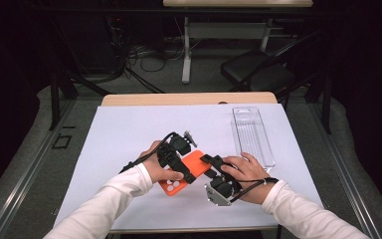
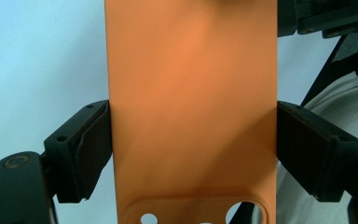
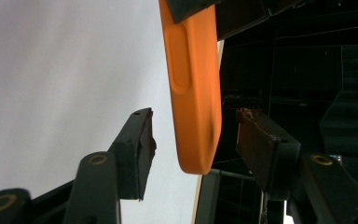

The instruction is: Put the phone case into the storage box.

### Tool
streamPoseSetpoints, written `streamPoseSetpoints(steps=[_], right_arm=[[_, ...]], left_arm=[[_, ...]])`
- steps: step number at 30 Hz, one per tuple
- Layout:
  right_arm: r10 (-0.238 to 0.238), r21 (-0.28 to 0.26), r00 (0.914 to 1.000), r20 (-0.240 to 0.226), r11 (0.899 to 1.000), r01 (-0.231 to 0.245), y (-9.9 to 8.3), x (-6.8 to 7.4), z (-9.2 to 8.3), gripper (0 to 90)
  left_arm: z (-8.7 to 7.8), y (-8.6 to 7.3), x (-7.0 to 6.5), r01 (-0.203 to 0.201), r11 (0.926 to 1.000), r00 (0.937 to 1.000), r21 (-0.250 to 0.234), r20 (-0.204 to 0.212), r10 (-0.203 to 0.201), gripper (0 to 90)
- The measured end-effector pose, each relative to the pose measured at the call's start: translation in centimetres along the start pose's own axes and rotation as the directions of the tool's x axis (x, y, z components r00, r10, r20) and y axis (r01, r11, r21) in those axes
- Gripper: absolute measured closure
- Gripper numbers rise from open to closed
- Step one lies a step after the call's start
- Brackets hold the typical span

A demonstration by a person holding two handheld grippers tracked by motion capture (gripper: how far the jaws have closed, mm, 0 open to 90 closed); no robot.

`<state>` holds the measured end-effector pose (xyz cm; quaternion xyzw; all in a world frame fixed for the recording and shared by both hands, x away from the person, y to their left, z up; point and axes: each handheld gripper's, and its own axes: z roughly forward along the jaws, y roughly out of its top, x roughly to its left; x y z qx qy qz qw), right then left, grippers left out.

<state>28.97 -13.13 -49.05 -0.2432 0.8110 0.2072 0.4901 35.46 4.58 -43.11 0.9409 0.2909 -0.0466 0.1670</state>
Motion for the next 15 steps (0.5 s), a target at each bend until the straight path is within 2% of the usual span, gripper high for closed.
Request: streamPoseSetpoints(steps=[15], right_arm=[[-0.048,0.014,0.9979,0.042,0.999,0.048,0.36,0.37,0.32,55.7]], left_arm=[[0.13,0.45,-1.01,-0.023,0.9997,0.9996,0.002,0.014,0.023,15.4]])
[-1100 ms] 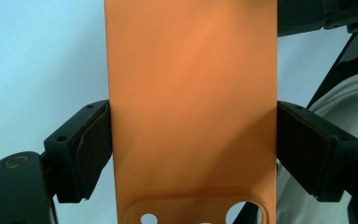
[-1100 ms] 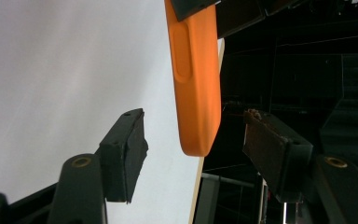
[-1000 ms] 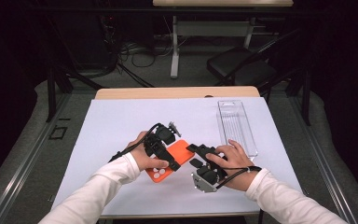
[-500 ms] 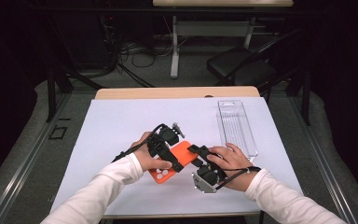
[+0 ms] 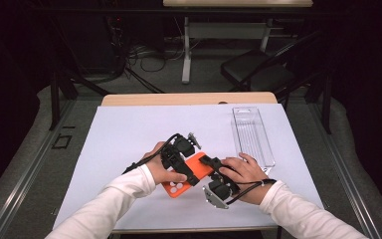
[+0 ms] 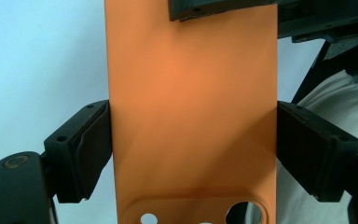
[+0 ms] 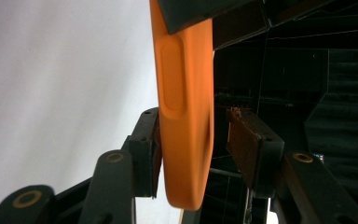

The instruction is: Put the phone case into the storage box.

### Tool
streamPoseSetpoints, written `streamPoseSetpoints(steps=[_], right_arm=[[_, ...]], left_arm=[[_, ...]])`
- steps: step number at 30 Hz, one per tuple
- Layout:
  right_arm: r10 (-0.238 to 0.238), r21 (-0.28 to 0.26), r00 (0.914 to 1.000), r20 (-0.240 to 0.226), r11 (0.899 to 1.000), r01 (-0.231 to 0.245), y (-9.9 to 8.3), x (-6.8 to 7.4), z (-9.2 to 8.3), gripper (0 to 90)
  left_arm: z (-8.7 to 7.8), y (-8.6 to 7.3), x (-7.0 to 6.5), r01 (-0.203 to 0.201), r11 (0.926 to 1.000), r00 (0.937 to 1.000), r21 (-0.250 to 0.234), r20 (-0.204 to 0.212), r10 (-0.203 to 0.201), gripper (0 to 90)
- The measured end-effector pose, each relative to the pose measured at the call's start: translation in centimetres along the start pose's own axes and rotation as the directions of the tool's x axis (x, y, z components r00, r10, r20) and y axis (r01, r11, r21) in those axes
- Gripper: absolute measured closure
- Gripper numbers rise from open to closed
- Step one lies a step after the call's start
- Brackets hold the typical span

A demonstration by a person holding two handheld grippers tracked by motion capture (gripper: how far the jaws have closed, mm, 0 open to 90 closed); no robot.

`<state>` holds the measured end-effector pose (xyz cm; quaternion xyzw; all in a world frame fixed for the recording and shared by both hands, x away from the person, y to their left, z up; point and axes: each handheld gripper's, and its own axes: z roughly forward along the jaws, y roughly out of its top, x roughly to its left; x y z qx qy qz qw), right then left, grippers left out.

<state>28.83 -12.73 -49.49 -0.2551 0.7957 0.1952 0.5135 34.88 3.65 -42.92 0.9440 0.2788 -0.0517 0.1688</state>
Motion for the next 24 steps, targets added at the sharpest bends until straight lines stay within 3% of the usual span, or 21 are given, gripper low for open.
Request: streamPoseSetpoints(steps=[24], right_arm=[[-0.067,0.019,0.9968,0.044,0.998,0.066,0.24,0.32,-0.04,66.1]], left_arm=[[-0.02,0.13,-0.51,0.001,1.0000,0.9992,-0.003,0.039,0.000,15.4]])
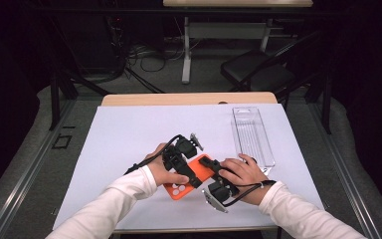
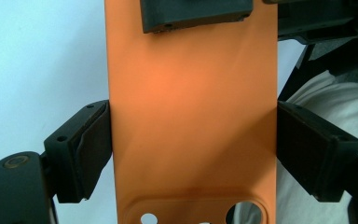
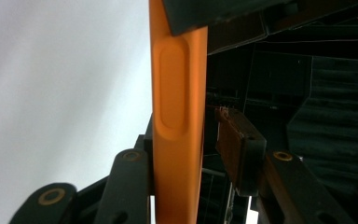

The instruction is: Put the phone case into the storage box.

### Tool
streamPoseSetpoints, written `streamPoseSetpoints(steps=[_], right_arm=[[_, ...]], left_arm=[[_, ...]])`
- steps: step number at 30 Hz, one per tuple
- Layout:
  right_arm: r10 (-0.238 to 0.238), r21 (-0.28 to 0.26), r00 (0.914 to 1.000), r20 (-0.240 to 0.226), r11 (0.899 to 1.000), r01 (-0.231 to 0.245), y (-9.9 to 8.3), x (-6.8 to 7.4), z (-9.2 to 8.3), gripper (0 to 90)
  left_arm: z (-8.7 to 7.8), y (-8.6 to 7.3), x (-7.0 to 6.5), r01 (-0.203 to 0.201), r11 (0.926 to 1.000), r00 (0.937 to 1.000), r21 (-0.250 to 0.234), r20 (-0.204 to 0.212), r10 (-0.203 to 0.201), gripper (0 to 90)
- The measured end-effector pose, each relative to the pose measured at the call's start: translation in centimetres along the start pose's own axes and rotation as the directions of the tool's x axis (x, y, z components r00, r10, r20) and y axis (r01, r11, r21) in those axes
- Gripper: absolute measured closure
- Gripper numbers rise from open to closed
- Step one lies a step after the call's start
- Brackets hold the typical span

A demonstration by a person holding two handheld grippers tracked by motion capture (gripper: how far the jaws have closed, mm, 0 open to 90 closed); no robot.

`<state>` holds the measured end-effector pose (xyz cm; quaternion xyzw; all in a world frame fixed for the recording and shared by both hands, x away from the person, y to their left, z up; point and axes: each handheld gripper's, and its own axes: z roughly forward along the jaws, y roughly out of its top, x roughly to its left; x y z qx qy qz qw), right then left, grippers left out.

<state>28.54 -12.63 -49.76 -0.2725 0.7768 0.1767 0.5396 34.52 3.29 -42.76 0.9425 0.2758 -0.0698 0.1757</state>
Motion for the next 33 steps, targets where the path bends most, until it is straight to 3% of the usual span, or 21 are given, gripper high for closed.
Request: streamPoseSetpoints(steps=[14,33], right_arm=[[-0.021,0.011,0.9994,0.026,1.000,0.020,-0.08,0.40,0.04,76.7],[-0.046,0.015,0.9969,0.065,0.999,0.045,0.05,0.63,0.13,84.1]], left_arm=[[-0.05,0.01,0.11,0.001,1.0000,1.0000,-0.006,0.009,-0.001,15.4],[-0.04,-0.06,0.51,0.023,0.9997,0.9989,-0.011,0.041,-0.023,15.5]])
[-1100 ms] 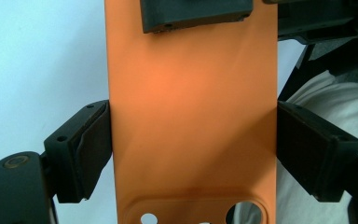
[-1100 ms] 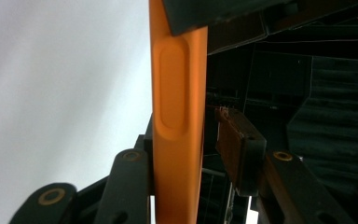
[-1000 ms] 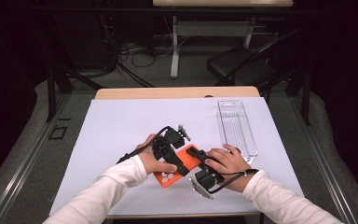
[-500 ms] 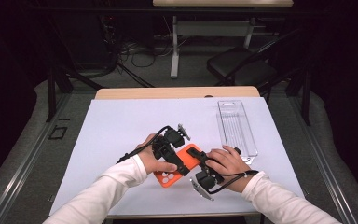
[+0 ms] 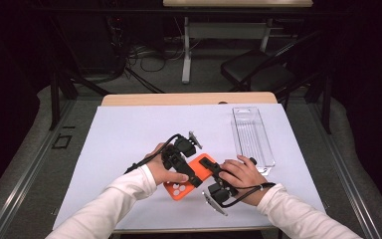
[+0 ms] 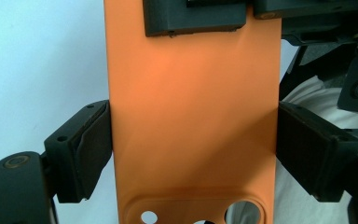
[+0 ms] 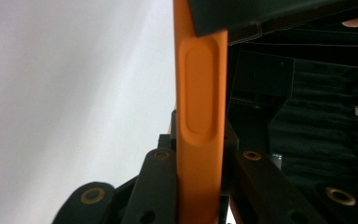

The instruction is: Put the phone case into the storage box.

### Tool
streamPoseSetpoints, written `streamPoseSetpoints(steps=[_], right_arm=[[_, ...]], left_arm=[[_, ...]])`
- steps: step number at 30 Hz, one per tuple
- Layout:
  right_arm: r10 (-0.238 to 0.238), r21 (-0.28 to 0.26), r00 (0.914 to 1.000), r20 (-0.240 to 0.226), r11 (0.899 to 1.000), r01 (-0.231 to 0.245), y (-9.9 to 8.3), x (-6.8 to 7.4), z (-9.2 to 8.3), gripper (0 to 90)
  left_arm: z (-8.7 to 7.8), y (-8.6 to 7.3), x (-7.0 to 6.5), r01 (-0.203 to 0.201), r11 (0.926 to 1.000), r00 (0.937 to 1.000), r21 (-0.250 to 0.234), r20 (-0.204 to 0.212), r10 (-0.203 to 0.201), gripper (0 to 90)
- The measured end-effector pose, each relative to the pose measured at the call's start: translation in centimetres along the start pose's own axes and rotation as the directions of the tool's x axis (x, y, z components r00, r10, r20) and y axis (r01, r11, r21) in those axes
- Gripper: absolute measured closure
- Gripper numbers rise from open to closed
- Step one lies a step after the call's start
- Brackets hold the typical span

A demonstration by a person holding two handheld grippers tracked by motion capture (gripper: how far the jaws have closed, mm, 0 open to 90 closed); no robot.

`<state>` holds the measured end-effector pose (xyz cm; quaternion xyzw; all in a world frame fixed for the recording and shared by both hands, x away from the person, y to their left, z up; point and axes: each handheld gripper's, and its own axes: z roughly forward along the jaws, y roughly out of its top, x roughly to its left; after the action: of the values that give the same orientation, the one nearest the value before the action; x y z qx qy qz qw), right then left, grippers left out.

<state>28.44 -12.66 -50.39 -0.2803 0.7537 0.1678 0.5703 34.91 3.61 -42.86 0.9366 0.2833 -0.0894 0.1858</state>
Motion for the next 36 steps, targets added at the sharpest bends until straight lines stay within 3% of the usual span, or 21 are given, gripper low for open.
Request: streamPoseSetpoints(steps=[14,36], right_arm=[[-0.003,-0.005,0.9996,0.028,1.000,0.003,-0.10,0.08,0.03,86.7],[0.011,0.001,0.9994,0.033,1.000,-0.011,-0.19,0.24,0.05,86.8]], left_arm=[[0.03,-0.15,0.34,0.033,0.9994,0.9990,-0.010,0.031,-0.033,15.6],[0.01,-0.32,0.26,0.038,0.9985,0.9990,-0.039,0.025,-0.037,15.3]])
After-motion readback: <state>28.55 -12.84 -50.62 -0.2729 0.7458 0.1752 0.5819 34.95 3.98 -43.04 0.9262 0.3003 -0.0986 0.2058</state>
